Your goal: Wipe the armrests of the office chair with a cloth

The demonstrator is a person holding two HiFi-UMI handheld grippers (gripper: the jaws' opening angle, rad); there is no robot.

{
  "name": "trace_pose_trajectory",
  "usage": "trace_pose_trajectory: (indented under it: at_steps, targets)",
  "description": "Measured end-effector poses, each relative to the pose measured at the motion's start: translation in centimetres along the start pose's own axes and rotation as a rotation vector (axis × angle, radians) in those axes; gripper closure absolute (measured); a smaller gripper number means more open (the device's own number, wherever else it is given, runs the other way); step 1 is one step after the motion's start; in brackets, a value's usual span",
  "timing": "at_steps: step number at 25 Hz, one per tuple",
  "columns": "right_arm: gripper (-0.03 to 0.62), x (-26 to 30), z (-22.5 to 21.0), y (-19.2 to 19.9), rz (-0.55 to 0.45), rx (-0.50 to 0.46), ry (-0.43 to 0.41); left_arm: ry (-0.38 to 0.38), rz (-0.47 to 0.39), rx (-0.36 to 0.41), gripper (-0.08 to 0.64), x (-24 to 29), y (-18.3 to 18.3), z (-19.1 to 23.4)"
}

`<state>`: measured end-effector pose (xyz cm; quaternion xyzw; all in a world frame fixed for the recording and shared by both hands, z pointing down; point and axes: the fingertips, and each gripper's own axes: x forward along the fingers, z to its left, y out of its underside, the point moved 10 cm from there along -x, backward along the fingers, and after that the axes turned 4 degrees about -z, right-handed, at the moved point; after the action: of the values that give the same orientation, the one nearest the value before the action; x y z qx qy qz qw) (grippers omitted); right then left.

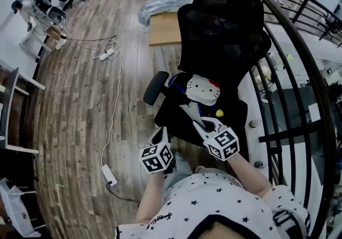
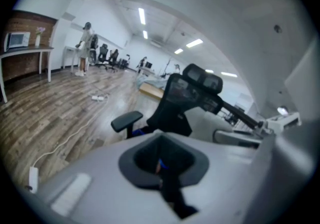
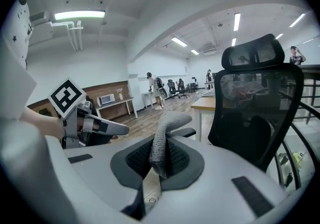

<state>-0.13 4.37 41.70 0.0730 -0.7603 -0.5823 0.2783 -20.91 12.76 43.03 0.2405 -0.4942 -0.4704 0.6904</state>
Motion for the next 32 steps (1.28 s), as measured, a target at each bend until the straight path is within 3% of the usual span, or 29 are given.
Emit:
trace_pose_trajectory:
  at_steps: [16, 32]
  targets:
    - [0.566, -11.6, 2.0, 1.7, -0.135, 0.020, 0.059, 0.115, -0.068, 0.097, 0.557, -4.8, 4.1, -9.0]
    - [0.566, -13.6, 3.4, 2.5, -0.179, 0.067, 0.069, 0.141, -0.050, 0.123, 0.557, -6.6, 5.4, -10.0]
